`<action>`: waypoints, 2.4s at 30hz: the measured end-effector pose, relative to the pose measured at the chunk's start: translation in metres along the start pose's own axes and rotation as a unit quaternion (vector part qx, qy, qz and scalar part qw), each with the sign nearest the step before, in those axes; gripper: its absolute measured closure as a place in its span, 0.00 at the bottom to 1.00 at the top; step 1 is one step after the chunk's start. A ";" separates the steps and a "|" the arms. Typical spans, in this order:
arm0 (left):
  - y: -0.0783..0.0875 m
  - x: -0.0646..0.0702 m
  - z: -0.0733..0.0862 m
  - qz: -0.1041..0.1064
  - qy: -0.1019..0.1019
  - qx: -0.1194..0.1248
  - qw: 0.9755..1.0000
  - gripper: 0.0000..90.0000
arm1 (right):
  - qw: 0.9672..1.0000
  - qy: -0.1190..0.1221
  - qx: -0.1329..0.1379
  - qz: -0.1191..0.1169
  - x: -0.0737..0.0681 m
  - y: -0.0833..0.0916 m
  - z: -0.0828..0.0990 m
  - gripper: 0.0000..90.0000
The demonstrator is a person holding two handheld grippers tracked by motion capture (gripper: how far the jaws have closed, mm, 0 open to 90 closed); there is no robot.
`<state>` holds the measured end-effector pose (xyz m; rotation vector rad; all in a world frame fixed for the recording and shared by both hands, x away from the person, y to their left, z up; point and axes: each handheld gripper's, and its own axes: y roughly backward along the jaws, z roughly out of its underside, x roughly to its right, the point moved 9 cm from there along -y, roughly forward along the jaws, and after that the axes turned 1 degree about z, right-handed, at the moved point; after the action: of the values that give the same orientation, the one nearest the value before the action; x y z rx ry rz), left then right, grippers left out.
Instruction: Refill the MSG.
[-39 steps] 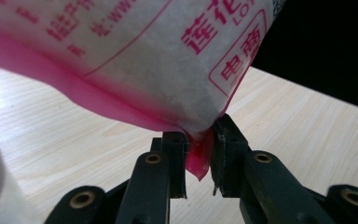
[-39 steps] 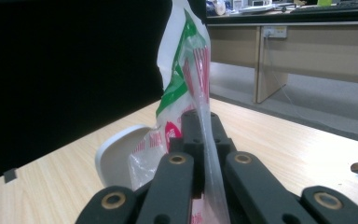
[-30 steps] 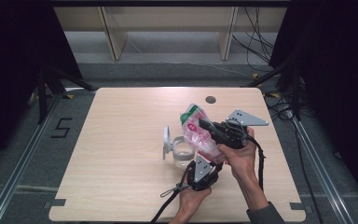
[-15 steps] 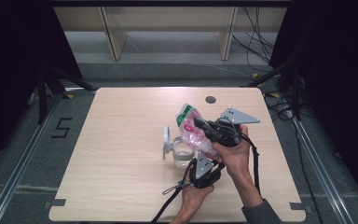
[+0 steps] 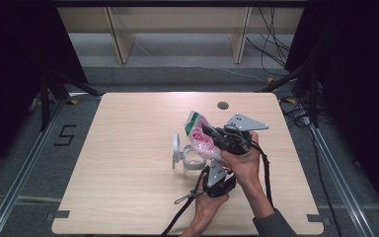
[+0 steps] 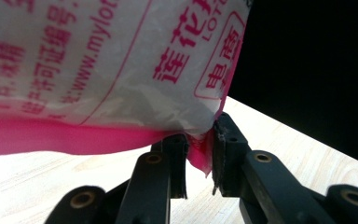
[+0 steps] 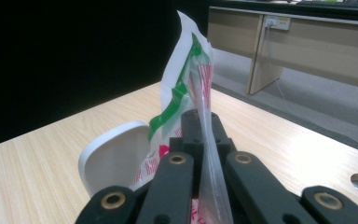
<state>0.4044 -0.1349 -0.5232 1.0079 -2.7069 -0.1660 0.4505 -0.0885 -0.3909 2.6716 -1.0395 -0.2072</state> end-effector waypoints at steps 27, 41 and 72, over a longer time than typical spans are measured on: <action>-0.005 0.003 -0.001 0.010 0.007 0.011 1.000 0.85 | 1.000 0.010 -0.018 0.006 0.000 -0.007 0.005 1.00; -0.005 0.003 -0.003 0.014 0.011 0.013 1.000 0.86 | 1.000 0.010 -0.020 0.008 -0.001 -0.010 0.005 1.00; -0.005 0.003 -0.005 0.011 0.012 0.026 1.000 0.86 | 0.999 0.025 -0.023 0.001 -0.006 -0.015 0.005 1.00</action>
<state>0.4067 -0.1402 -0.5190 0.9870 -2.7120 -0.0780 0.4552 -0.0746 -0.3998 2.6199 -1.0106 -0.1620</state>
